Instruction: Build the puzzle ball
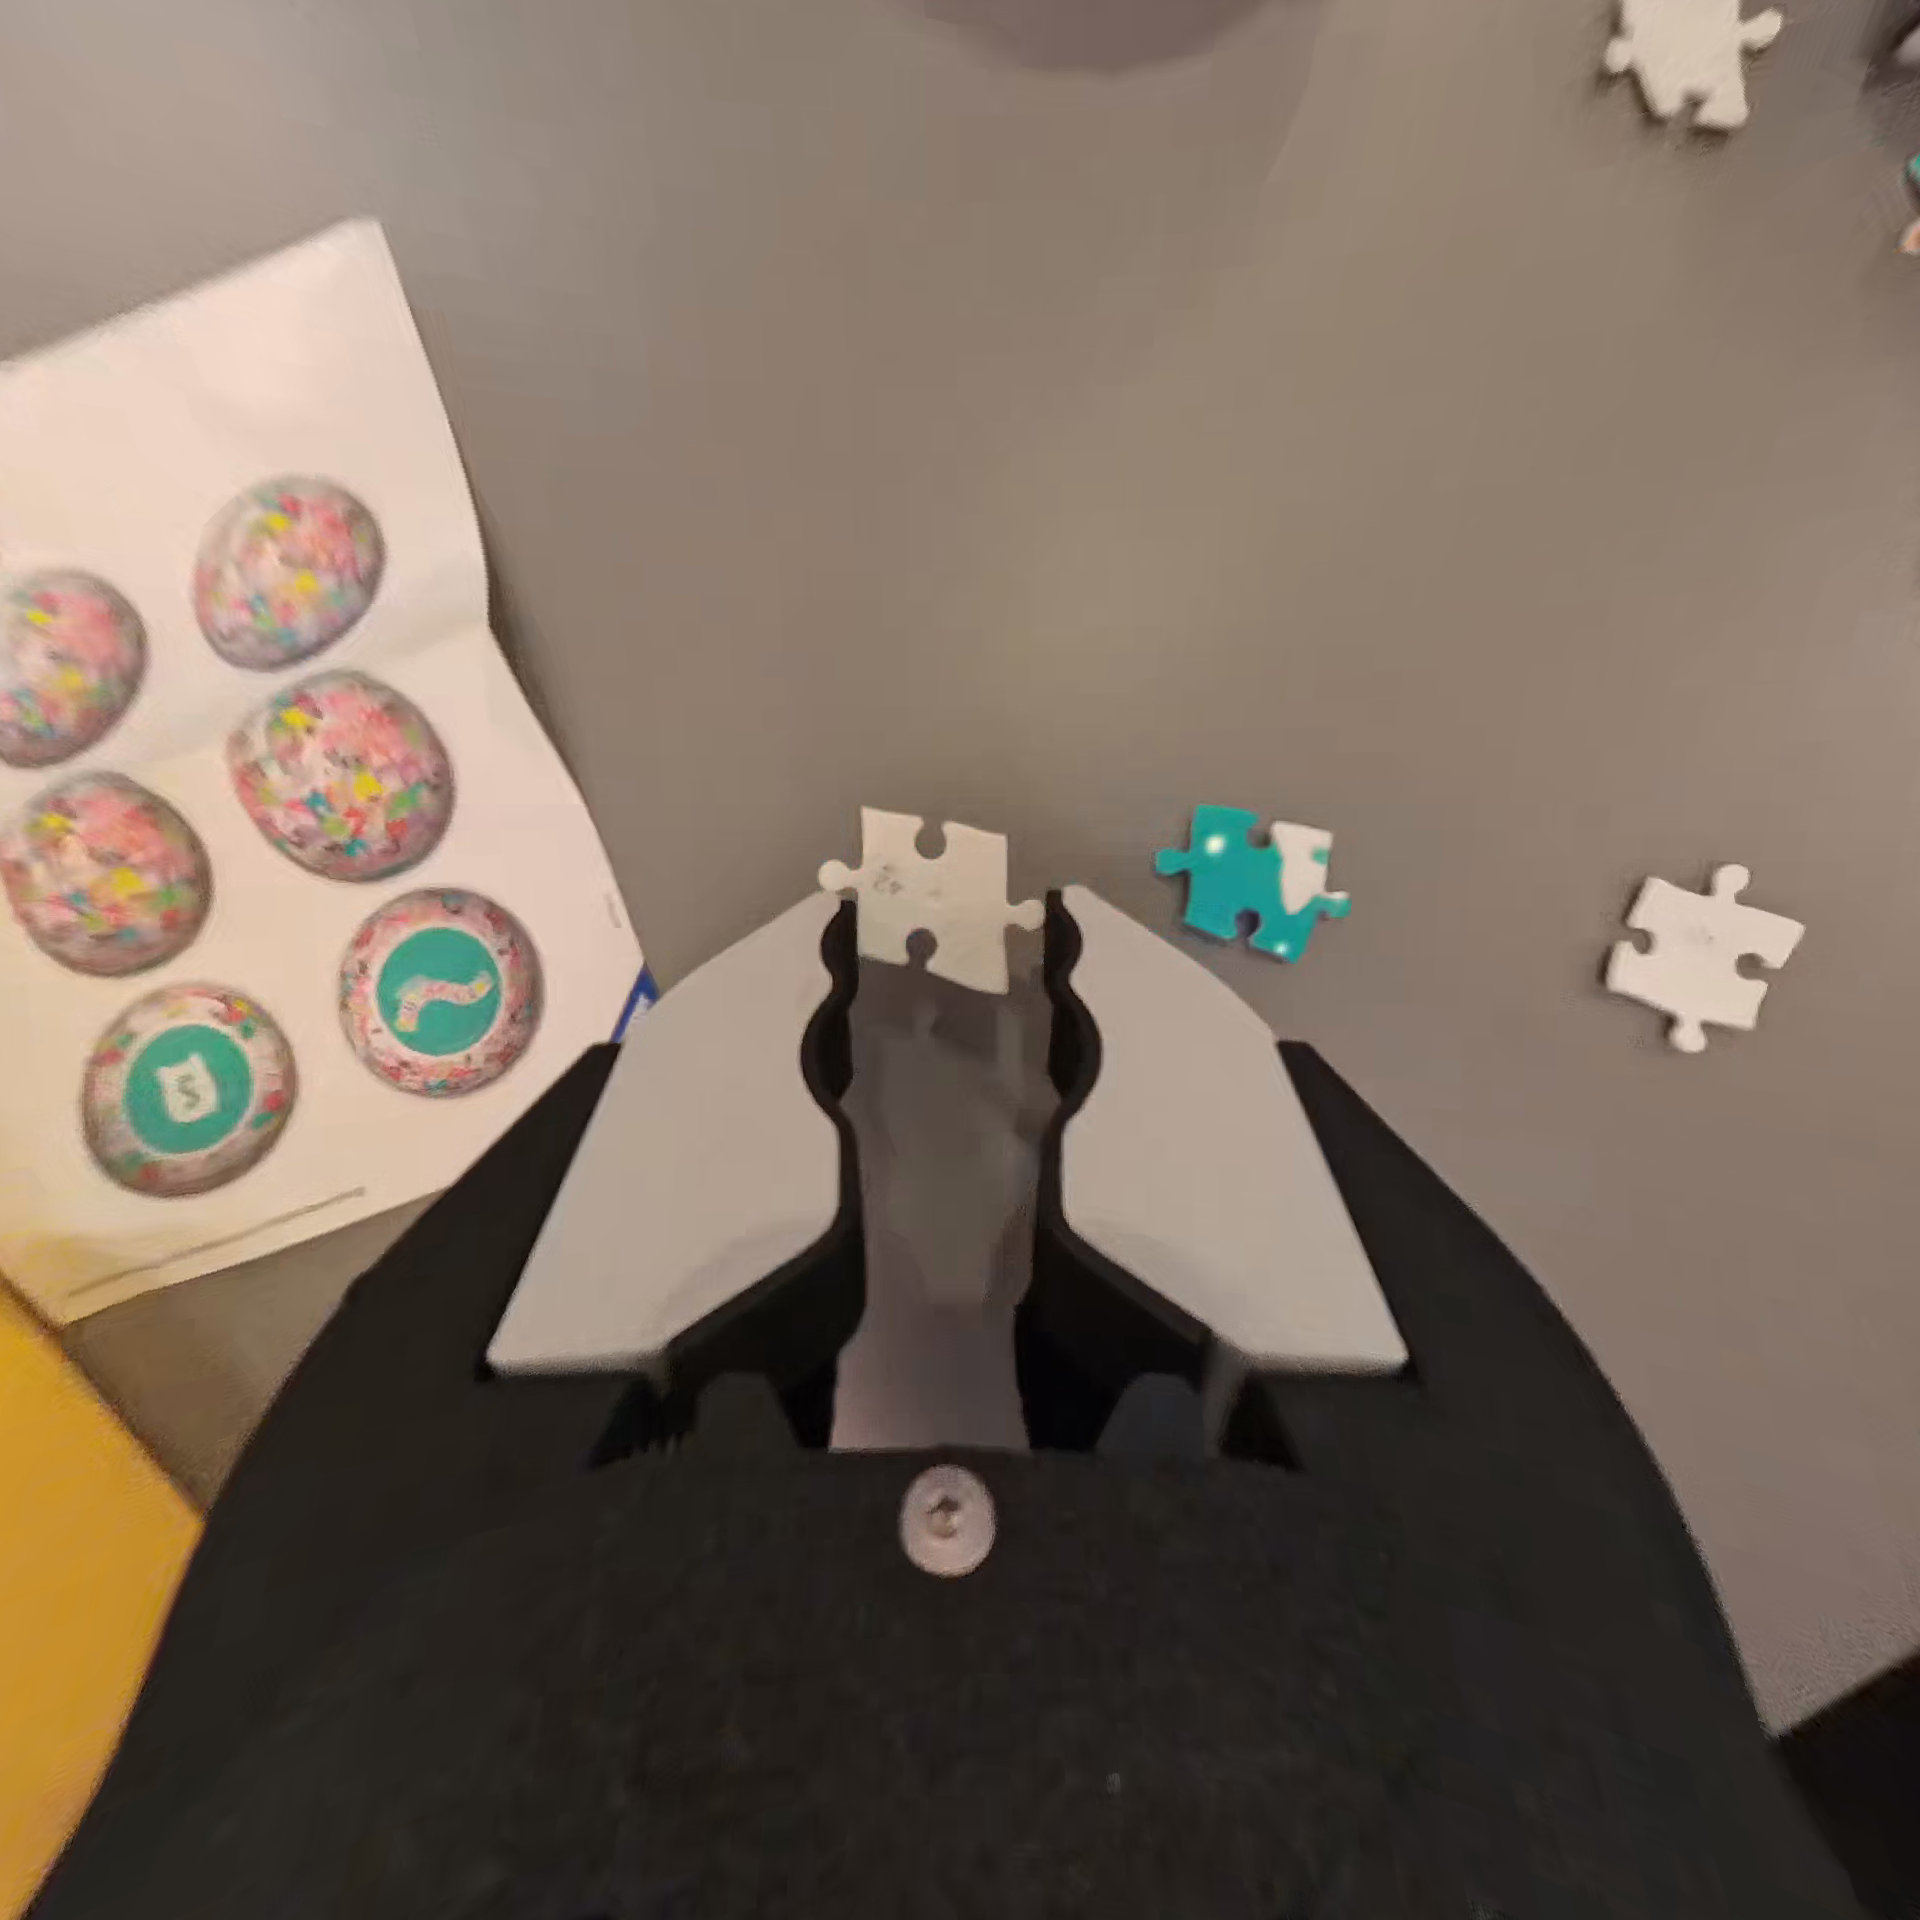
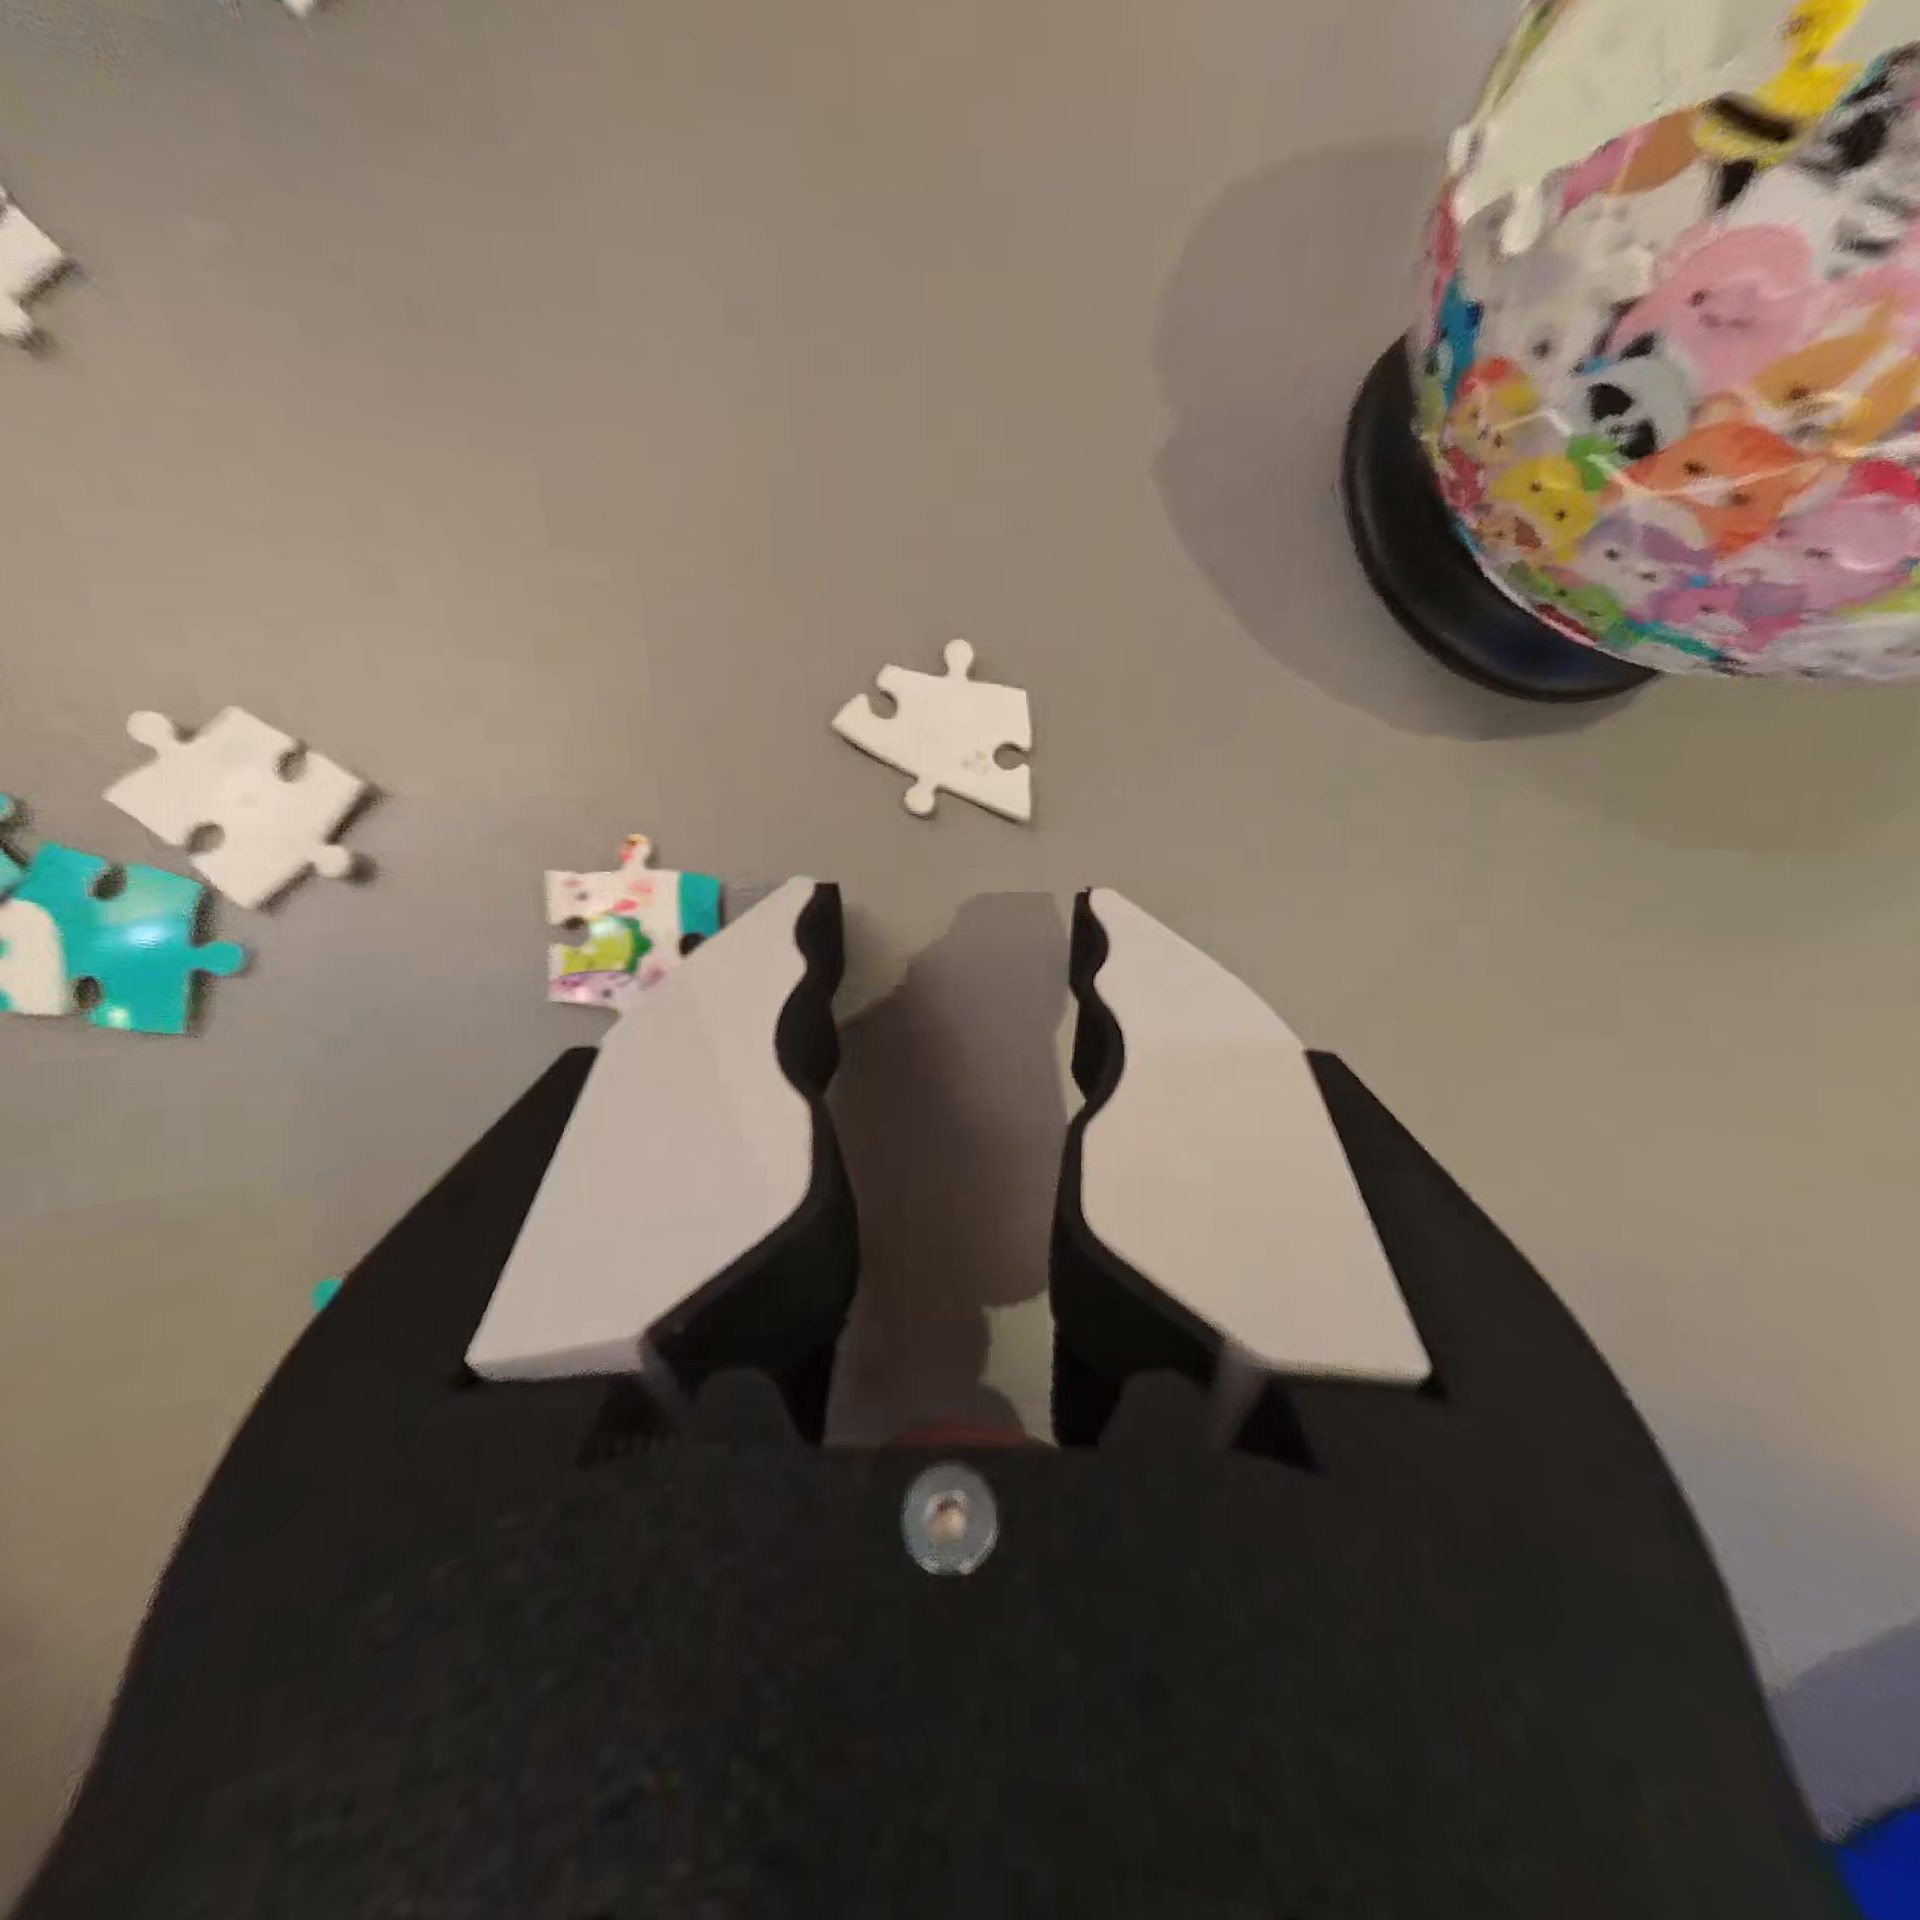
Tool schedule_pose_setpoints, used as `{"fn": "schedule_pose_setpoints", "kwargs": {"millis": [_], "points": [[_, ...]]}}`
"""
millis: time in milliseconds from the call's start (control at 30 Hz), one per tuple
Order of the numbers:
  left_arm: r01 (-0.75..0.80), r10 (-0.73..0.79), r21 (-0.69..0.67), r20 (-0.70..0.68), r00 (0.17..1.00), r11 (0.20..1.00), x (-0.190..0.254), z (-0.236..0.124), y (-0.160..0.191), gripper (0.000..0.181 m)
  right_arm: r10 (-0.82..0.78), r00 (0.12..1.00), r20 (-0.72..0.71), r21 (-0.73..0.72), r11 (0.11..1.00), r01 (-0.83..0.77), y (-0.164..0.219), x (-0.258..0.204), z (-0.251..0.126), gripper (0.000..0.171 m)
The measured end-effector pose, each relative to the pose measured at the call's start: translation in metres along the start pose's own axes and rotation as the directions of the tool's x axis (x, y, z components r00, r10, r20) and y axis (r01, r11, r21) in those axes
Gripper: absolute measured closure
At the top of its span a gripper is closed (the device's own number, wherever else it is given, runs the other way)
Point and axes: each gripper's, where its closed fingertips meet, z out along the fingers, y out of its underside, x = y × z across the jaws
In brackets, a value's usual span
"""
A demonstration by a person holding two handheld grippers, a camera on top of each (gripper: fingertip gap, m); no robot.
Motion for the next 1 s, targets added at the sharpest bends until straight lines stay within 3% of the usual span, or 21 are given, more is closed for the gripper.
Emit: {"fn": "schedule_pose_setpoints", "kwargs": {"millis": [100, 167, 267, 333, 433, 500, 667, 700, 733, 800, 833, 900, 933, 1000], "points": [[0.143, -0.124, 0.099, -0.181, 0.976, 0.985, -0.001, 0.001, -0.005, 0.148, -0.015, 0.991, 0.137, 0.032, 0.999, 0.011, -0.013, -0.009, 0.014, 0.124], [0.198, -0.161, 0.101, -0.290, 0.943, 0.975, 0.007, 0.004, -0.004, 0.147, -0.032, 0.996, 0.086, 0.039, 0.999, 0.029, -0.020, 0.001, 0.019, 0.123], [0.101, -0.088, 0.049, -0.215, 0.973, 0.994, 0.002, 0.018, 0.008, 0.147, -0.071, 0.996, 0.051, 0.033, 0.997, 0.070, -0.021, 0.005, 0.024, 0.124], [0.014, -0.009, 0.028, -0.175, 0.985, 0.999, 0.001, 0.020, 0.007, 0.147, -0.060, 0.995, 0.079, 0.074, 0.996, 0.055, -0.024, 0.000, 0.027, 0.141], [-0.065, 0.064, -0.012, -0.081, 0.995, 0.998, -0.011, 0.025, 0.008, 0.147, -0.031, 0.997, 0.075, 0.082, 0.996, 0.025, -0.025, -0.002, 0.027, 0.142], [-0.051, 0.049, -0.024, -0.071, 0.996, 0.998, -0.012, 0.023, 0.004, 0.129, -0.037, 0.997, 0.061, 0.092, 0.995, 0.032, -0.025, -0.002, 0.027, 0.142], [-0.049, 0.055, 0.096, -0.058, 0.997, 0.994, -0.004, -0.003, -0.034, 0.117, 0.015, 0.997, 0.071, 0.126, 0.992, -0.024, -0.031, 0.003, 0.026, 0.144], [-0.044, 0.059, 0.146, -0.097, 0.994, 0.988, 0.007, -0.009, -0.046, 0.119, 0.028, 0.997, 0.079, 0.174, 0.984, -0.041, -0.038, 0.003, 0.022, 0.145], [-0.021, 0.056, 0.198, -0.174, 0.983, 0.980, 0.024, -0.015, -0.059, 0.122, 0.019, 0.996, 0.093, 0.233, 0.972, -0.040, -0.048, 0.002, 0.014, 0.171], [0.090, 0.028, 0.276, -0.396, 0.918, 0.957, 0.064, -0.021, -0.088, 0.125, -0.034, 0.993, 0.113, 0.415, 0.910, -0.016, -0.079, -0.007, -0.009, 0.171], [0.141, 0.009, 0.267, -0.491, 0.871, 0.953, 0.079, -0.020, -0.096, 0.123, -0.053, 0.998, 0.036, 0.452, 0.891, 0.031, -0.088, -0.003, -0.016, 0.171], [0.139, -0.033, 0.144, -0.569, 0.822, 0.980, 0.089, -0.011, -0.084, 0.127, -0.109, 0.983, -0.149, 0.254, 0.956, 0.145, -0.069, 0.016, -0.012, 0.171], [0.148, -0.054, 0.113, -0.588, 0.807, 0.983, 0.091, -0.012, -0.072, 0.130, -0.114, 0.980, -0.166, 0.186, 0.972, 0.145, -0.059, 0.017, -0.011, 0.171], [0.193, -0.055, 0.174, -0.589, 0.806, 0.966, 0.089, -0.028, -0.050, 0.147, -0.030, 0.996, -0.082, 0.263, 0.963, 0.051, -0.064, -0.006, -0.021, 0.171]]}}
